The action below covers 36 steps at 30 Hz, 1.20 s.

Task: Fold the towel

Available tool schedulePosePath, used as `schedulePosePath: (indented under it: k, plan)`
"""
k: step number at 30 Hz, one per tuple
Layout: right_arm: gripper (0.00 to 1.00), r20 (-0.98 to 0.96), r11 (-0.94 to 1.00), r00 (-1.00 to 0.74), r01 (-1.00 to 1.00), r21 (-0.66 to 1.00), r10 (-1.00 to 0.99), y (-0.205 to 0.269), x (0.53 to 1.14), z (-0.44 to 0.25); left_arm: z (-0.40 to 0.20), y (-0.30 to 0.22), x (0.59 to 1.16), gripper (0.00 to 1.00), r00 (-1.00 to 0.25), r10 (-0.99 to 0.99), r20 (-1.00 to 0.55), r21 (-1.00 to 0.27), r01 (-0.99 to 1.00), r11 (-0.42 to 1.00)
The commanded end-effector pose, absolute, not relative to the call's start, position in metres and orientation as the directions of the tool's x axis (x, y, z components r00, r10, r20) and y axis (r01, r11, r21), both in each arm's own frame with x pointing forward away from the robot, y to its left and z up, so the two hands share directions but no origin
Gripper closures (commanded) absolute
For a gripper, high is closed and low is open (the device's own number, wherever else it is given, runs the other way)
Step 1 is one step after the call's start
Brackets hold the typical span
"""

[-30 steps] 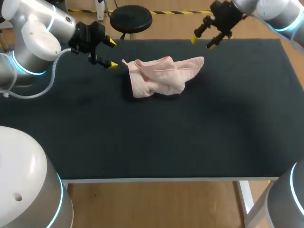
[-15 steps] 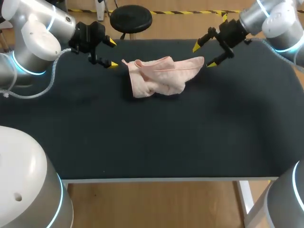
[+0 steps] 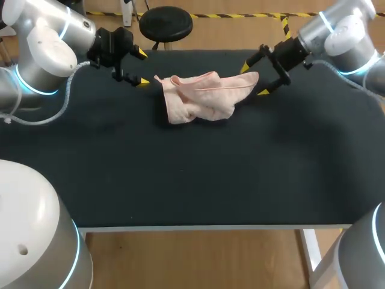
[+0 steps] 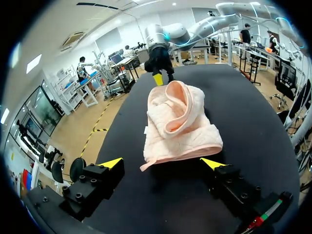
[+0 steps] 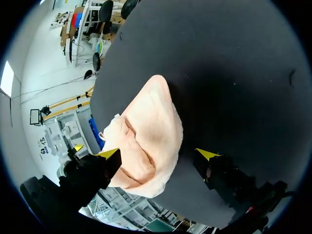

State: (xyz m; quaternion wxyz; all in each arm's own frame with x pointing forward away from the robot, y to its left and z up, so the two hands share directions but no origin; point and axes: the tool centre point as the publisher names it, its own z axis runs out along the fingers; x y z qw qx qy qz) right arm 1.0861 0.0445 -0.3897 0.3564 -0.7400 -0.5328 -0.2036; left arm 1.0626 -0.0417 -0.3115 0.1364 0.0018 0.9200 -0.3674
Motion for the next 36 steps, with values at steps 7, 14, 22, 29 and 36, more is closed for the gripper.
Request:
schedulePosePath:
  k: [7, 14, 22, 29, 36]
  plan:
    - [1.0, 0.667, -0.093, 0.306, 0.937, -0.335, 0.679, 0.049, 1.106, -0.399, -0.312, -0.041, 1.062, 0.0, -0.962, -0.096, -0.254, -0.677, 0.106, 0.729]
    - [1.0, 0.652, -0.024, 0.208, 0.96, -0.28, 0.729, 0.056, 1.096, -0.388, -0.312, -0.041, 1.062, 0.0, -0.962, -0.096, -0.254, -0.677, 0.106, 0.729]
    - [1.0, 0.578, 0.121, -0.039, 0.987, -0.104, 0.815, 0.064, 1.09, -0.366, -0.312, -0.041, 1.062, 0.0, -0.962, -0.096, -0.254, -0.677, 0.106, 0.729]
    - [1.0, 0.553, 0.282, -0.216, 0.959, -0.035, 0.805, 0.092, 1.082, -0.343, -0.312, -0.041, 1.062, 0.0, -0.962, -0.096, -0.254, -0.677, 0.106, 0.729]
    - [1.0, 0.532, 0.45, -0.376, 0.893, -0.01, 0.758, 0.127, 1.072, -0.337, -0.312, -0.041, 1.062, 0.0, -0.962, -0.096, -0.254, -0.677, 0.106, 0.729]
